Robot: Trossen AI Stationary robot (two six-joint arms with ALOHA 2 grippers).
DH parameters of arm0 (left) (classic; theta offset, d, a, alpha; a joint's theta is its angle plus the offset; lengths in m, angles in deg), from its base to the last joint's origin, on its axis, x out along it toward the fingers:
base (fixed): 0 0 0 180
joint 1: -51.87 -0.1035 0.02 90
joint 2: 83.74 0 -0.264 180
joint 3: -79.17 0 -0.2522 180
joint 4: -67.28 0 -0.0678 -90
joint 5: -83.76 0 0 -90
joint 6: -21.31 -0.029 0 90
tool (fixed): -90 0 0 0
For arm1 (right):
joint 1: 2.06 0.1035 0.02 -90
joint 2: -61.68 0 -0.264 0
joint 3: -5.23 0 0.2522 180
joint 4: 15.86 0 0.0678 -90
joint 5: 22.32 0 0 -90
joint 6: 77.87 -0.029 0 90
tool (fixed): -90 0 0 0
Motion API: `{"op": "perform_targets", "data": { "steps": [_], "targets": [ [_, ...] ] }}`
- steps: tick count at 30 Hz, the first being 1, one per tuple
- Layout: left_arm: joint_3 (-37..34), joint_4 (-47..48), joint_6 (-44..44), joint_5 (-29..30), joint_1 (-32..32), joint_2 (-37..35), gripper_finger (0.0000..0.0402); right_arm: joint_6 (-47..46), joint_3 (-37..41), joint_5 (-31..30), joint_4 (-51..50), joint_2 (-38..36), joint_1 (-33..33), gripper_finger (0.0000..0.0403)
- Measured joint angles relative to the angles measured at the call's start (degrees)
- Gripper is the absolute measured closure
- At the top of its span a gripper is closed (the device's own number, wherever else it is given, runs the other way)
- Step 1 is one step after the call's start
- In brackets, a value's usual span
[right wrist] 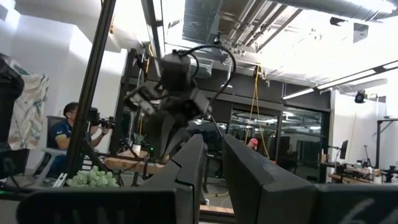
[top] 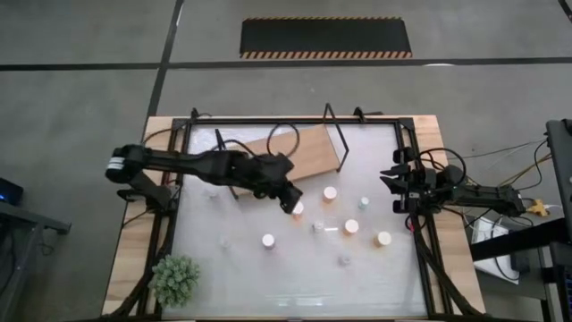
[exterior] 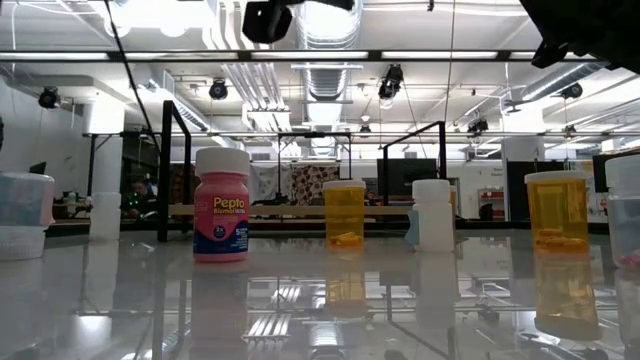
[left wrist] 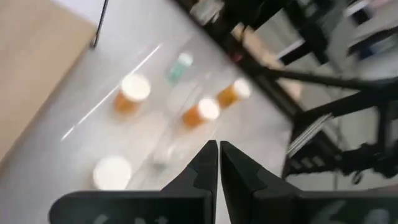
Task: Pick and place medicine bottles onto shelf by color
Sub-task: Put the left orange pill bottle on the shelf
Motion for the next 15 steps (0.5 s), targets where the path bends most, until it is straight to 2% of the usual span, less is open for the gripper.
{"op": "perform_targets", "data": {
  "steps": [3,7,10,15],
  "targets": [
    [1.99,4.6,-0.86,0.02,0.23,4.47,0.0402,0.69,0.0,-0.02,-0.02,0.0,0.0,0.0351],
    [2.7,6.1,-5.46,-0.02,0.31,9.75,0.0402,1.47,0.0,-0.04,-0.13,0.0,0.0,0.0351],
    [3.05,5.94,-13.31,-0.07,1.1,12.64,0.0402,2.23,0.0,-0.09,-0.41,0.02,0.0,0.0351],
    [2.94,6.08,-33.16,-0.06,3.91,16.5,0.0401,3.66,0.0,-1.0,-0.8,0.02,0.0,0.0351]
  ]
}}
